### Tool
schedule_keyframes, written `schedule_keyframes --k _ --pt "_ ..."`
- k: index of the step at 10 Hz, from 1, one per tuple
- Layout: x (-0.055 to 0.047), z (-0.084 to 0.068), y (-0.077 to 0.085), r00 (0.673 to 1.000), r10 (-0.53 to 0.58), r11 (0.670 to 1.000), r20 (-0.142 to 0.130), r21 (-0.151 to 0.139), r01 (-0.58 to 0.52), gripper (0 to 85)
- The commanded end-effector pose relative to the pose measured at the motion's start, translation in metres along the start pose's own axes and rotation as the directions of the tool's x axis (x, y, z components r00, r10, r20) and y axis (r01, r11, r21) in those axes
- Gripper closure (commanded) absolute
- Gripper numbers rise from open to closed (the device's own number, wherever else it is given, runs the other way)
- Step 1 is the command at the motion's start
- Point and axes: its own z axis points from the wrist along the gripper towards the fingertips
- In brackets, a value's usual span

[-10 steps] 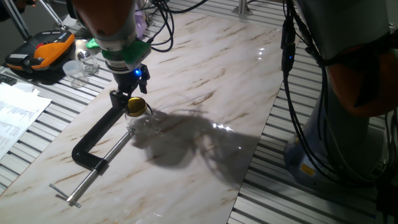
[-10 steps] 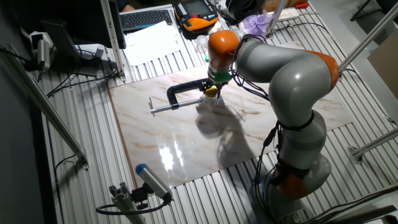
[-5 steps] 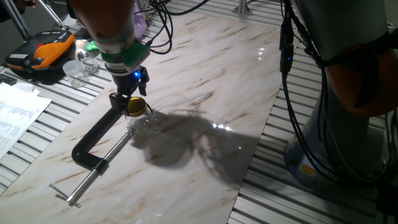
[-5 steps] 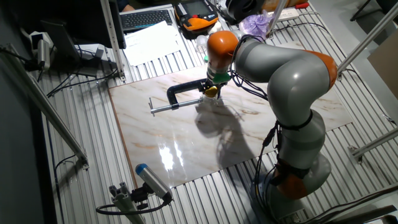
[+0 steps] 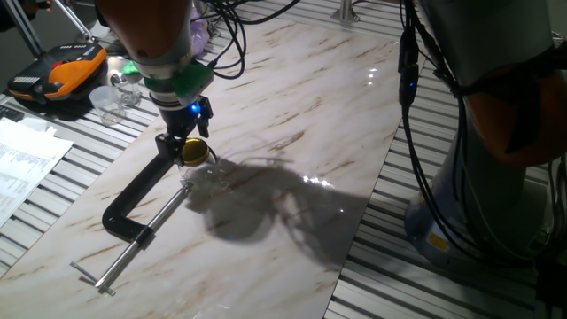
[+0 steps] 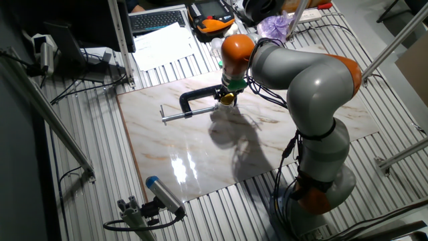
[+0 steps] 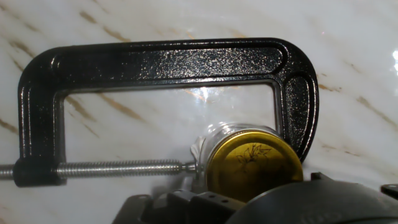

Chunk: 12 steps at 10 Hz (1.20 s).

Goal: Screw the lid onto the jar

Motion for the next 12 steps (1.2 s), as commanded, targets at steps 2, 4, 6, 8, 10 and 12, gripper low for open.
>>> schedule_keyframes --k 2,4,6,8,10,12 --pt "-0.0006 0.001 -0.0001 1.0 0.001 1.0 0.0 0.0 -0.001 0.0" --pt "-0.0016 0.0023 -0.0018 1.0 -0.002 1.0 0.0 -0.002 0.002 0.0" --pt "-0.0014 0.0025 -0.0015 1.0 -0.006 1.0 -0.006 -0.003 0.006 0.0" --pt "-0.0014 0.0026 -0.0015 1.0 -0.006 1.0 -0.015 -0.002 0.006 0.0" --pt "-0.0018 0.003 -0.0017 1.0 -0.006 1.0 -0.02 -0.002 0.006 0.0" --pt "-0.0023 0.0036 -0.0015 1.0 -0.005 1.0 -0.024 -0.003 0.005 0.0"
